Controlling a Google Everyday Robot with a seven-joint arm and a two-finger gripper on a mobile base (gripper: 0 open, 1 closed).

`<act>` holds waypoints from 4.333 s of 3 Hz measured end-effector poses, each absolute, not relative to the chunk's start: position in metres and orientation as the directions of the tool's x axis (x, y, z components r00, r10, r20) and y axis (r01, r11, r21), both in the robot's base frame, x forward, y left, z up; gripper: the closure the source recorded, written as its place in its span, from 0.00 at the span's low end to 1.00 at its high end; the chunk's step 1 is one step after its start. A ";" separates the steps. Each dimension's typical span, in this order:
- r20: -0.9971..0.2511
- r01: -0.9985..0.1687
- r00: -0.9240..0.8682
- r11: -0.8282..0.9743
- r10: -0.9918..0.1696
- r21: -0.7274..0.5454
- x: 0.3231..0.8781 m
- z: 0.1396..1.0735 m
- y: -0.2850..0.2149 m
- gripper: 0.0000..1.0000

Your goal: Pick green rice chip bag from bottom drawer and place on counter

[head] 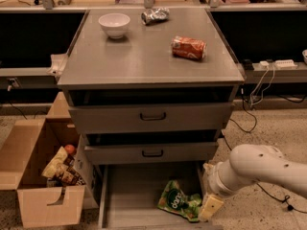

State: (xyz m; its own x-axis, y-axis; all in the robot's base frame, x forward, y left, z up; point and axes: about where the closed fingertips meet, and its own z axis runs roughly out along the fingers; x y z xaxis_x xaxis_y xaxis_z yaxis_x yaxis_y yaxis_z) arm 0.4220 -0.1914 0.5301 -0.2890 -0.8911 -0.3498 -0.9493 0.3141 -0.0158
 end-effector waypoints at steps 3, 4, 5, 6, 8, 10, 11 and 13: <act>-0.539 -0.932 -0.345 0.349 -0.769 0.098 0.433 0.342 -0.163 0.00; -0.594 -0.925 -0.372 0.338 -0.713 0.174 0.448 0.291 -0.153 0.00; -0.608 -0.911 -0.401 0.371 -0.686 0.181 0.463 0.268 -0.158 0.00; -0.608 -0.911 -0.401 0.371 -0.686 0.181 0.463 0.268 -0.158 0.00; -0.648 -0.926 -0.356 0.348 -0.673 0.147 0.497 0.219 -0.157 0.00; -0.664 -0.916 -0.365 0.378 -0.652 0.133 0.529 0.178 -0.161 0.00; -0.674 -0.907 -0.382 0.396 -0.632 0.144 0.542 0.158 -0.164 0.18; -0.713 -0.906 -0.394 0.375 -0.580 0.196 0.556 0.130 -0.156 0.65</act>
Offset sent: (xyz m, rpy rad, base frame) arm 0.0056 0.0333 -0.2109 0.2153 0.0316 -0.0366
